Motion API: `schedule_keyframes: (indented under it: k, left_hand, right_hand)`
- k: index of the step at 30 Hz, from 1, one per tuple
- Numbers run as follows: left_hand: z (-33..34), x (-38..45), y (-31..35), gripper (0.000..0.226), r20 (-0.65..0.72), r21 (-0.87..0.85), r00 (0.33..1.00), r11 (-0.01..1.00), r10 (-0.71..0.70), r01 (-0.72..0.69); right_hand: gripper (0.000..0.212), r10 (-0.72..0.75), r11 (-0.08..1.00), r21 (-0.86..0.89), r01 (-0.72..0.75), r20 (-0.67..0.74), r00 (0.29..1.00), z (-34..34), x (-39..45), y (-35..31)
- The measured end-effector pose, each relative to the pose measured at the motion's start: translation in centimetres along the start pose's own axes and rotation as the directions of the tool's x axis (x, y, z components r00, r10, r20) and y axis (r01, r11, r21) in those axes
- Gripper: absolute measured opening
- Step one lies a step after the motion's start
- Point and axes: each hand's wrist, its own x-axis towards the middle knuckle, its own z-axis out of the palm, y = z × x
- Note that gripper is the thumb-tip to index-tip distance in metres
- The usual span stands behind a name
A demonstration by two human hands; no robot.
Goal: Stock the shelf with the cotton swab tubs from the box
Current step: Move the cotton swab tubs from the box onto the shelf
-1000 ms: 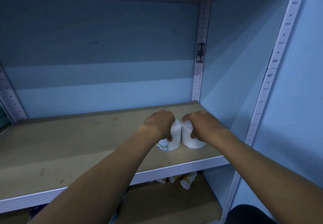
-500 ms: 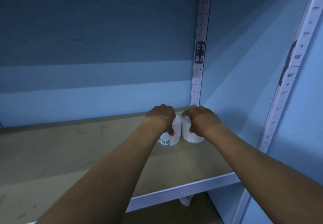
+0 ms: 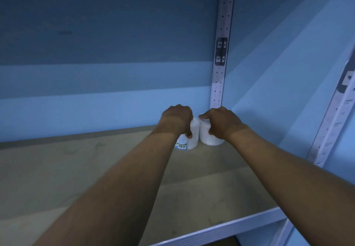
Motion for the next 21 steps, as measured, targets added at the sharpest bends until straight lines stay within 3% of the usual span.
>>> schedule_keyframes:
  k: [21]
  left_hand:
    - [0.9,8.3,-0.9,0.067,-0.020,0.079,1.000,0.997,0.022,-0.021]
  right_hand:
    - [0.062,0.011,1.000,0.011,-0.010,-0.055,0.998,3.3,8.2,3.4]
